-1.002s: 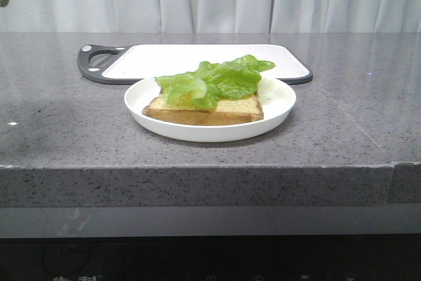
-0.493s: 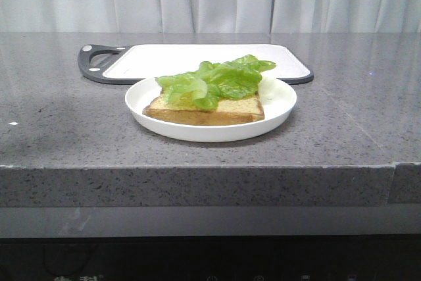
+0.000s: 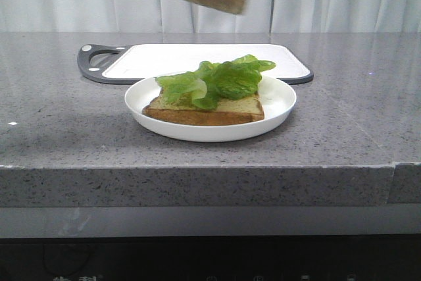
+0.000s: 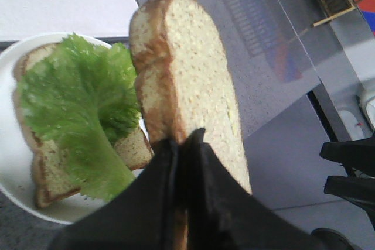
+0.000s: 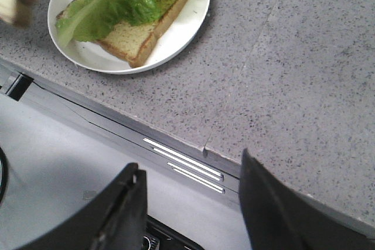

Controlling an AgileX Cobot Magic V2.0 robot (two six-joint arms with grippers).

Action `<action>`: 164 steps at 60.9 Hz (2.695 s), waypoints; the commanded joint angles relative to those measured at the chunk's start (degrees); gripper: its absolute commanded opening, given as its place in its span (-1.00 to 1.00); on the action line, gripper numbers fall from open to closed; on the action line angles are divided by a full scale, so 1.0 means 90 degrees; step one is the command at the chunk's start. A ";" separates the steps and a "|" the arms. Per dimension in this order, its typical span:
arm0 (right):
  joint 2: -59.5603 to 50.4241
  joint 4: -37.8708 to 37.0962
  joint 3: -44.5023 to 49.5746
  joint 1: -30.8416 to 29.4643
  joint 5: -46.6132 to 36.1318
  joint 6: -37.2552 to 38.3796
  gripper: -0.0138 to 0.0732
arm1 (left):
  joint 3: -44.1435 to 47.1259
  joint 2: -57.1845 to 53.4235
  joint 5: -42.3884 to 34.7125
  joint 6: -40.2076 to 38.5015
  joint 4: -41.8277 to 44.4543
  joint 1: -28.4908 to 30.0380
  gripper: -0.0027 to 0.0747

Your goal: Left arm grabs bread, right arm adds lettuce

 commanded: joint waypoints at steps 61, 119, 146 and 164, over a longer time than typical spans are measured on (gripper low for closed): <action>-0.0018 0.0083 -0.0164 -0.0011 -0.0278 -0.0004 0.20 | -0.0981 0.1904 -0.0324 0.0060 0.0077 -0.0161 0.27; -0.0018 0.0083 -0.0164 -0.0011 -0.0278 -0.0004 0.20 | 0.0186 -0.2465 0.0635 -0.4260 0.6928 0.0129 0.26; -0.0018 0.0095 -0.0164 -0.0011 -0.0272 -0.0004 0.20 | 0.2129 -0.4569 -0.0469 -0.4321 0.6977 0.0129 0.26; -0.0018 0.0089 -0.0164 -0.0011 -0.0284 -0.0004 0.15 | 0.2521 -0.4751 -0.0538 -0.4321 0.6928 0.0129 -0.03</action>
